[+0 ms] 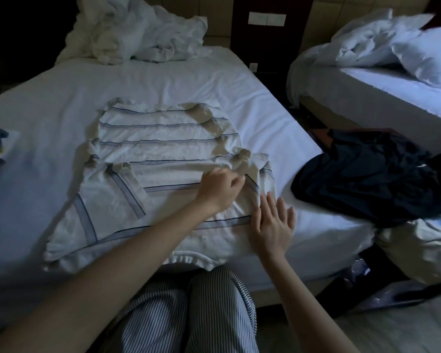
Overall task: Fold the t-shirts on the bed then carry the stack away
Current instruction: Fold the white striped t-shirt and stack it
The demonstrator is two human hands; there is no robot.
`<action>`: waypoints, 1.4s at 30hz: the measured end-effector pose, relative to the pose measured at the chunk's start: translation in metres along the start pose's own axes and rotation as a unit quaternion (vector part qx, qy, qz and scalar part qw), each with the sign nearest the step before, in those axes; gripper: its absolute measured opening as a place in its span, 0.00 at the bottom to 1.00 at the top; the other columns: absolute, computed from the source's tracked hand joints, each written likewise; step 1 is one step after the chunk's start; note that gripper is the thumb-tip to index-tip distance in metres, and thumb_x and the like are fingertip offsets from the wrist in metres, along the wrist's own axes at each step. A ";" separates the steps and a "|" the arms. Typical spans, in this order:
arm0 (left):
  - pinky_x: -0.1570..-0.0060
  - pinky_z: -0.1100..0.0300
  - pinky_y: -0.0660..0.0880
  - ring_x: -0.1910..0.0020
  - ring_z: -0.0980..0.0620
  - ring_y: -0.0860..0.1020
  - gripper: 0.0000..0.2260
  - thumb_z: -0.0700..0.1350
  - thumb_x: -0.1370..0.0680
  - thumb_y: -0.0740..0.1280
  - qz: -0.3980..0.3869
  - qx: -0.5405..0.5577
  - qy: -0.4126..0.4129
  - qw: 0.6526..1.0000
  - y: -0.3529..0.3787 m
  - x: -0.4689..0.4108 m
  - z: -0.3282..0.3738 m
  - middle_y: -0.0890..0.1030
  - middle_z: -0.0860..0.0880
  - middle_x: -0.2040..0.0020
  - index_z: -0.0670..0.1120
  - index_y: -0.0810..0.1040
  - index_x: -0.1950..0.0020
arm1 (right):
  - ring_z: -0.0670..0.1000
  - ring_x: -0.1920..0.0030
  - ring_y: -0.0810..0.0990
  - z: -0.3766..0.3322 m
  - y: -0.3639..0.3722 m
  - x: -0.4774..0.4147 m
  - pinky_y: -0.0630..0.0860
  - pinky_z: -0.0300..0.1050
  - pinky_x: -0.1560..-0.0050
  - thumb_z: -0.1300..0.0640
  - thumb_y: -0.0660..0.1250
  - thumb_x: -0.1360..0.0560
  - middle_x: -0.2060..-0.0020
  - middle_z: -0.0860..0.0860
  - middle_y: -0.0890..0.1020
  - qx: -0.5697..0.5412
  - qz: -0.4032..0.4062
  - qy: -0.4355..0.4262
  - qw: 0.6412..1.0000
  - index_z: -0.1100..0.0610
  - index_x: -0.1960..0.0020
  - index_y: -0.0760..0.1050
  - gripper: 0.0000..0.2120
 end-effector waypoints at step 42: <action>0.34 0.51 0.58 0.32 0.45 0.65 0.24 0.48 0.22 0.61 -0.259 -0.073 0.065 0.961 0.052 -0.118 0.056 0.73 0.49 0.34 0.50 0.61 0.26 | 0.53 0.62 0.71 0.096 -0.060 -0.091 0.71 0.48 0.60 0.66 0.65 0.27 0.65 0.54 0.71 -0.399 -0.113 0.276 0.867 0.57 0.62 0.68 0.09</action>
Point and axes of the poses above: each hand's wrist, its own x-axis away from the middle knuckle, its own y-axis out of the palm, z = x × y, the point moved 4 cm from there along -x, towards the middle knuckle
